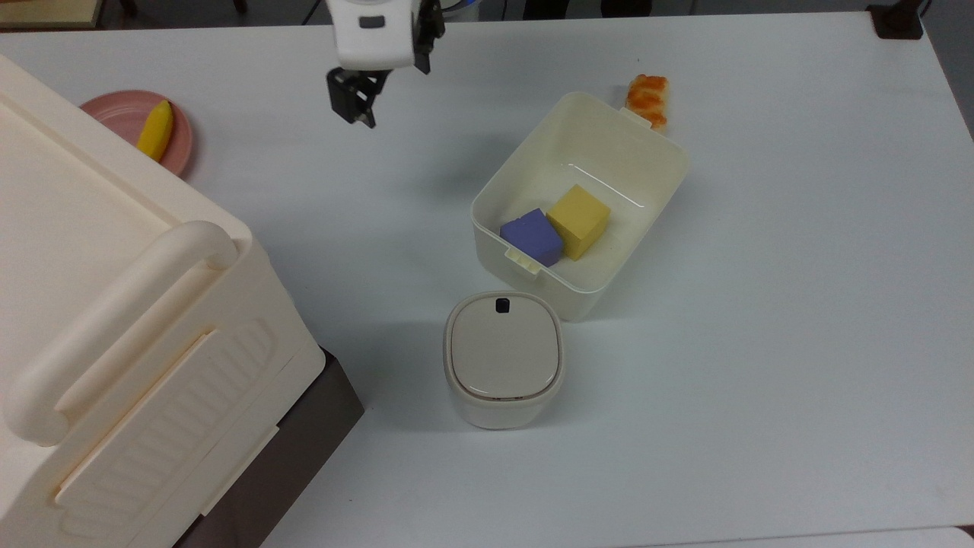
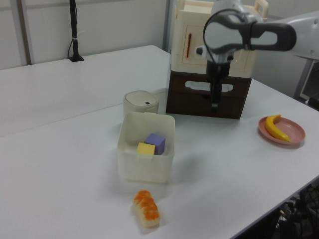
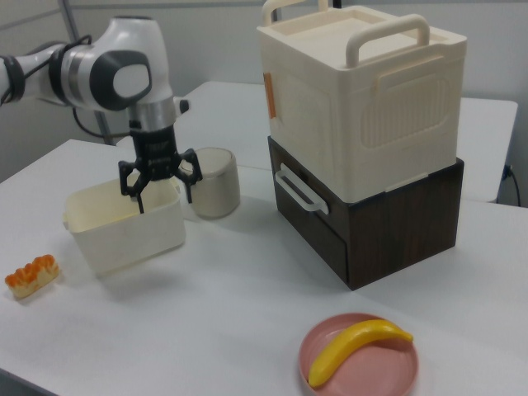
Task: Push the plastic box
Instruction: 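Lower the gripper beside the rim of the cream plastic box, then push the cream plastic box along the table with the gripper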
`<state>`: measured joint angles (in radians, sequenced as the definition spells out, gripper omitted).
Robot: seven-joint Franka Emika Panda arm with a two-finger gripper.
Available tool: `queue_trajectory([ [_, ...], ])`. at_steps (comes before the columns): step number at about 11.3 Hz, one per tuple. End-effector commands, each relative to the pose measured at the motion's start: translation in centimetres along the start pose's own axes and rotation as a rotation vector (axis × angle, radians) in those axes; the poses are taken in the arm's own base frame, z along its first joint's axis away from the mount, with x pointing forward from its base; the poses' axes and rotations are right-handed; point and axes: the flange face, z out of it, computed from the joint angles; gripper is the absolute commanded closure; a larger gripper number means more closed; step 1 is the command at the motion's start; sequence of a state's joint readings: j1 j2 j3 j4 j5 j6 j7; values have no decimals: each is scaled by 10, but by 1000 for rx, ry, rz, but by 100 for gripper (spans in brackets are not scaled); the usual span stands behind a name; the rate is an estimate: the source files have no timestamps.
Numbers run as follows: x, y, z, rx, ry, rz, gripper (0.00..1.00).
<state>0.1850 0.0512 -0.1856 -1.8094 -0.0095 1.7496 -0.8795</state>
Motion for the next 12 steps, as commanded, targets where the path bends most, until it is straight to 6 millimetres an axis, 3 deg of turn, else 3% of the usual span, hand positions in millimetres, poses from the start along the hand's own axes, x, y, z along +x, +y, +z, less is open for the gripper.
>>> queue_trajectory([
  [1, 13, -33, 42, -27, 16, -48, 0],
  [5, 36, -52, 77, -73, 1, -56, 0],
  [7, 62, -66, 99, -94, -25, -60, 0],
  [9, 77, -66, 117, -108, -45, -64, 0],
  [12, 98, -76, 116, -128, -35, -67, 0],
])
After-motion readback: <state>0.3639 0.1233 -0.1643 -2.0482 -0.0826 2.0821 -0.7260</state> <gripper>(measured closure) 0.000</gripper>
